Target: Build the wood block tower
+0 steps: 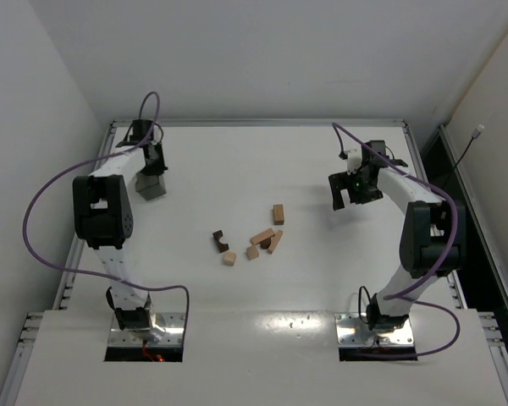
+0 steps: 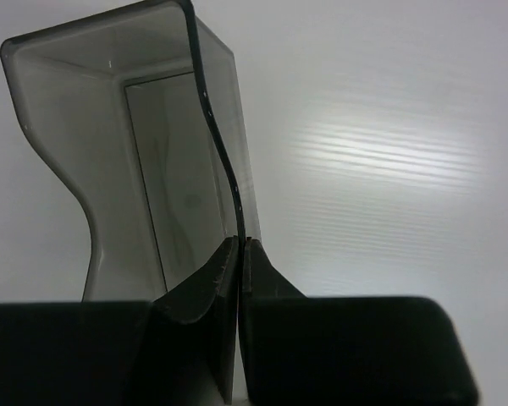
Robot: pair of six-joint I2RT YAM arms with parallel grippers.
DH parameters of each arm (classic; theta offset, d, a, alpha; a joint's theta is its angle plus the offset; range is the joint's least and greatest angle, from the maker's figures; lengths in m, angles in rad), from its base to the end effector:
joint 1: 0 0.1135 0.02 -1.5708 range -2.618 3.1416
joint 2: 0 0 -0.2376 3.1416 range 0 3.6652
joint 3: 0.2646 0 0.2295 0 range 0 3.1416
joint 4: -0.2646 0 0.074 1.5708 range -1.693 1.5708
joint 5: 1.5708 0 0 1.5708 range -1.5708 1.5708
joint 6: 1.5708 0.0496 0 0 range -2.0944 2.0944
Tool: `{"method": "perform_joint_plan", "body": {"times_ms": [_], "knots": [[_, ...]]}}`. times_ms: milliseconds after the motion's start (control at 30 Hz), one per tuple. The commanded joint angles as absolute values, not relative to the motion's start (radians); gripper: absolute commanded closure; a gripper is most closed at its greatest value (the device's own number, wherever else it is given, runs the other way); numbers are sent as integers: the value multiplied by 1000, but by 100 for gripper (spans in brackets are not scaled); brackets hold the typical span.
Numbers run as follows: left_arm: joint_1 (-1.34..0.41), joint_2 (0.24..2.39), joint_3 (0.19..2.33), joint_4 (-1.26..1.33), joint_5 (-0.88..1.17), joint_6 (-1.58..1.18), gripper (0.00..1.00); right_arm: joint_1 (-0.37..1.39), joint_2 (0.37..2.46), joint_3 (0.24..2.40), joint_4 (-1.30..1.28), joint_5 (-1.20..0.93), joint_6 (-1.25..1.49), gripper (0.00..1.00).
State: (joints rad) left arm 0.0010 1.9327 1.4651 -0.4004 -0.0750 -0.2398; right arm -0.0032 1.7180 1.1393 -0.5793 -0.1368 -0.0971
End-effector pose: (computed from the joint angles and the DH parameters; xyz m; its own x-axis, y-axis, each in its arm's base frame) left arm 0.4087 0.0041 0.1952 -0.7295 -0.2376 -0.6414 -0.2292 0.9684 -0.0980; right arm 0.3225 0.0057 0.1648 -0.9067 -0.0931 -0.4114 -0.1401 0.9864 0.0854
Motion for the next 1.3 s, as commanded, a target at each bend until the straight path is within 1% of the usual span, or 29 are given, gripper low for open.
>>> {"method": "perform_joint_plan", "body": {"times_ms": [0,100,200,233,367,500,767,800,833,867,900,967,1033,1133,1200,1267], "knots": [[89,1983,1610,-465,-92,-102,100,2,1677,1137,-560,-169,-92,0],[144,2034,1711,-521,-74,20,100,2,1686,1137,-560,-169,-92,0],[167,2034,1735,-474,-60,133,100,2,1698,1146,-560,-169,-92,0],[179,2048,1762,-507,-60,199,100,2,1707,1146,-560,-169,-92,0],[199,2180,1940,-631,-21,256,100,2,1732,1164,-569,-178,-92,0],[210,2241,1954,-632,6,310,100,2,1755,1184,-578,-187,-92,0],[219,2313,1974,-623,28,281,100,2,1755,1184,-578,-187,-92,0],[219,2322,1974,-623,28,281,99,2,1755,1184,-578,-187,-92,0],[219,2322,1974,-623,28,270,93,2,1755,1184,-578,-187,-92,0],[219,2322,1974,-623,40,270,85,2,1755,1184,-578,-187,-92,0],[230,2313,1974,-623,76,250,64,2,1755,1193,-578,-187,-92,0],[242,2280,1965,-608,130,230,48,11,1755,1193,-578,-187,-92,0],[242,2234,1930,-585,158,201,29,11,1755,1193,-578,-178,-92,0],[242,2142,1939,-606,241,112,22,21,1732,1183,-566,-167,-92,0],[242,2041,1951,-606,329,46,22,21,1703,1164,-557,-178,-101,0],[200,1961,1951,-615,347,-20,22,32,1680,1155,-557,-219,-101,0]]}}
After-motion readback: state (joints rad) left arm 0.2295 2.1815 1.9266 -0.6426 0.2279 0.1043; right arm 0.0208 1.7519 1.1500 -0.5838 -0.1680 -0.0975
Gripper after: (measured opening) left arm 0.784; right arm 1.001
